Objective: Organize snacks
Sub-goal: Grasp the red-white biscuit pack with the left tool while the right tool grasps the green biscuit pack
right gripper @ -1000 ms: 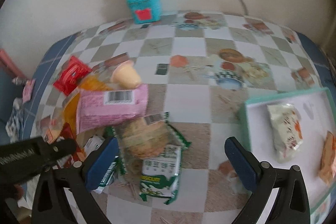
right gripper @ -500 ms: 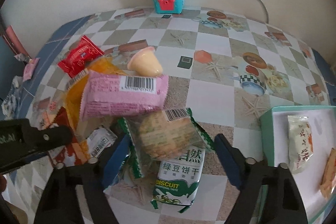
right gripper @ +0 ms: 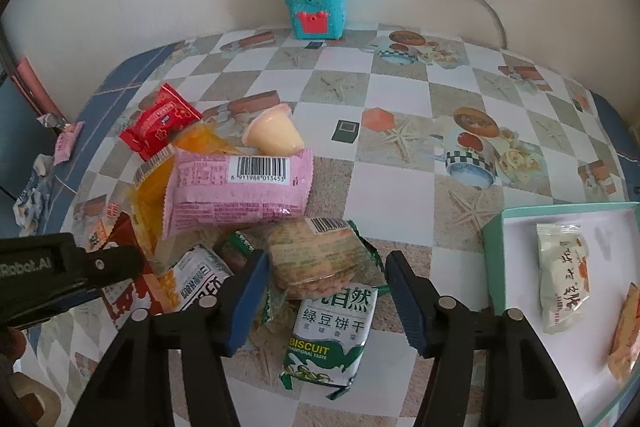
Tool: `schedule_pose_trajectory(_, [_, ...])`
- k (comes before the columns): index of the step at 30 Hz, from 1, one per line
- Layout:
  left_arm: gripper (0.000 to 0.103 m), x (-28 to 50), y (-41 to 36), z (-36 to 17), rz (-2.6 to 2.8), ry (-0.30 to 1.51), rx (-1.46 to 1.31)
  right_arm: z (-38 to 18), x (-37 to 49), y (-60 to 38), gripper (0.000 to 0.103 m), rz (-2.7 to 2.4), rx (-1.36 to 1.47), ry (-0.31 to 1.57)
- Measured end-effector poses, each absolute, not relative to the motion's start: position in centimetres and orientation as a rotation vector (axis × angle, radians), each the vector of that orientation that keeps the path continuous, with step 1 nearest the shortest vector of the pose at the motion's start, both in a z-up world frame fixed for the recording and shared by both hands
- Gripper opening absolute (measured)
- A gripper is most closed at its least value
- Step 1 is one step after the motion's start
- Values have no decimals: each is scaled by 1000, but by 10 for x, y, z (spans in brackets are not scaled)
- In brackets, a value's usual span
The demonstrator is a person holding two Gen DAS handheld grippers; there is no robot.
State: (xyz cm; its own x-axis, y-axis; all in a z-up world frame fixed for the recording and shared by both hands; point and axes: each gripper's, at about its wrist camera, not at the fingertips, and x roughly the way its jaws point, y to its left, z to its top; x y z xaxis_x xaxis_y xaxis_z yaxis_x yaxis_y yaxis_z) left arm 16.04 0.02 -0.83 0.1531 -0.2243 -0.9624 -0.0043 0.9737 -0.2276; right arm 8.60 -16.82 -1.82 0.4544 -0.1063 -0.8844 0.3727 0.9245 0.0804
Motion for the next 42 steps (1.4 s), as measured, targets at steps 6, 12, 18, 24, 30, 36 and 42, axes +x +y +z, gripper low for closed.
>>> schedule_pose_trajectory(6, [44, 156, -4, -4, -170, 1404, -185, -7, 77, -177, 49, -301, 299, 1053])
schedule_pose_trajectory(12, [44, 152, -9, -1, -169, 1391, -170, 8, 67, -186, 17, -293, 335, 1022])
schedule_pose_trajectory(18, [44, 150, -13, -5, -169, 1402, -162, 9, 60, -197, 20, -306, 351, 1029])
schedule_pose_trajectory(24, [44, 154, -10, -10, -166, 1407, -171, 2, 52, -225, 25, -379, 405, 1027])
schedule_pose_trajectory(30, [44, 157, -15, -12, -186, 1412, -166, 1, 50, -236, 45, -365, 467, 1023])
schedule_pose_trajectory(36, [36, 154, -22, -8, -192, 1394, -129, -17, 60, -214, 50, -313, 442, 1147])
schedule_pose_trajectory(42, [38, 156, -14, -11, -189, 1418, -155, -18, 67, -188, 61, -265, 412, 1176])
